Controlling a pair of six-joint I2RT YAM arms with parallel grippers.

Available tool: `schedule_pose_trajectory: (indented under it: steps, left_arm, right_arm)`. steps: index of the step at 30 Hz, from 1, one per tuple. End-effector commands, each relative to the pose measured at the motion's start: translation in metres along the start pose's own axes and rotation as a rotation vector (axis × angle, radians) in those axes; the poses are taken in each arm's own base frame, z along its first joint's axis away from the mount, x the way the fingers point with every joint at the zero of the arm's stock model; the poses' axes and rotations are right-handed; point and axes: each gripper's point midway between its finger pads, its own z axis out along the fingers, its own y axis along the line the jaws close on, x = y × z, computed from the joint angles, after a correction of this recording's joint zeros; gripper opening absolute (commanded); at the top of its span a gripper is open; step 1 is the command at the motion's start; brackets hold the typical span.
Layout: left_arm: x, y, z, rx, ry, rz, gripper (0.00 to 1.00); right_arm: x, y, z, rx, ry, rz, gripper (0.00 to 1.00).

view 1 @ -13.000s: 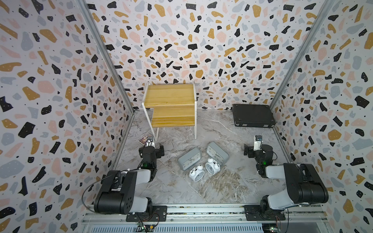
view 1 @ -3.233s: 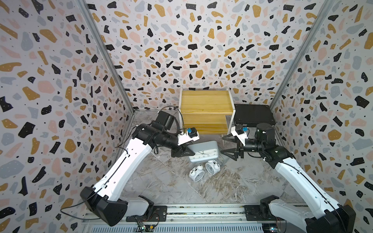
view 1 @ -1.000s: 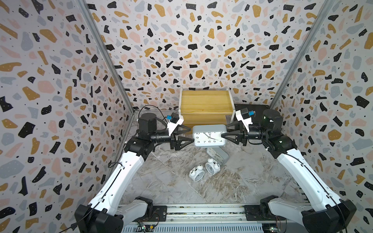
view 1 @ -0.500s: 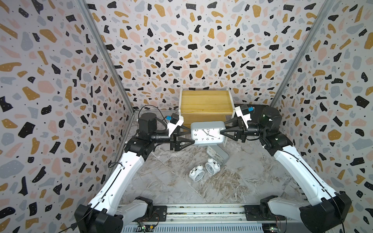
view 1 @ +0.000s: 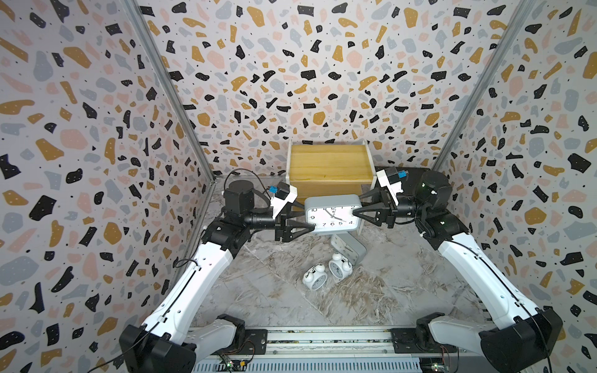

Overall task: Place the alarm clocks on the shelf by style
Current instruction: Pick up the alarm from the center of the board.

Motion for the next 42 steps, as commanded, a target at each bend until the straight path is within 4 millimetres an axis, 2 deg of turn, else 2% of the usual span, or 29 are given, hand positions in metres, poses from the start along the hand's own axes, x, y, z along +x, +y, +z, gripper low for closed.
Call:
schedule_pose_trajectory:
  steps: [1,4,8,12,15,17,20,24,29,36,42]
  left_arm:
    - [-0.011,-0.007,0.001,0.033,-0.025,0.053,0.63]
    - [-0.011,-0.008,0.002,0.039,-0.027,0.055,0.56]
    - [-0.013,-0.012,0.002,0.054,-0.031,0.062,0.37]
    - [-0.015,-0.011,0.000,0.033,-0.020,0.076,0.20]
    - [-0.011,-0.011,-0.002,0.006,0.018,0.041,0.15]
    - [-0.010,-0.012,-0.004,-0.015,0.049,0.042,0.15]
    - [-0.003,-0.010,-0.010,-0.085,0.119,0.036,0.15]
    - [0.018,-0.007,-0.026,-0.211,0.269,0.033,0.15]
    - [0.041,-0.001,-0.052,-0.370,0.439,0.018,0.15]
    - [0.073,0.011,-0.095,-0.575,0.692,-0.058,0.16]
    - [0.074,0.028,-0.122,-0.723,0.717,-0.130,0.16]
  right_arm:
    - [-0.013,0.015,-0.002,-0.027,-0.017,-0.073,0.21]
    - [-0.011,0.015,-0.001,-0.028,-0.015,-0.069,0.21]
    - [-0.007,0.013,-0.001,-0.023,-0.010,-0.064,0.22]
    - [-0.001,0.007,-0.001,0.010,-0.004,-0.062,0.28]
    - [0.002,0.002,-0.002,0.046,0.000,-0.061,0.45]
    - [0.003,-0.001,-0.003,0.080,0.007,-0.067,0.58]
    - [0.004,-0.006,-0.007,0.151,0.017,-0.105,0.70]
    - [0.016,-0.016,-0.015,0.265,0.064,-0.102,0.78]
    - [0.033,-0.038,-0.031,0.451,0.129,-0.094,0.79]
    - [0.067,-0.072,-0.055,0.681,0.222,-0.042,0.79]
    - [0.086,-0.096,-0.074,0.840,0.268,-0.012,0.79]
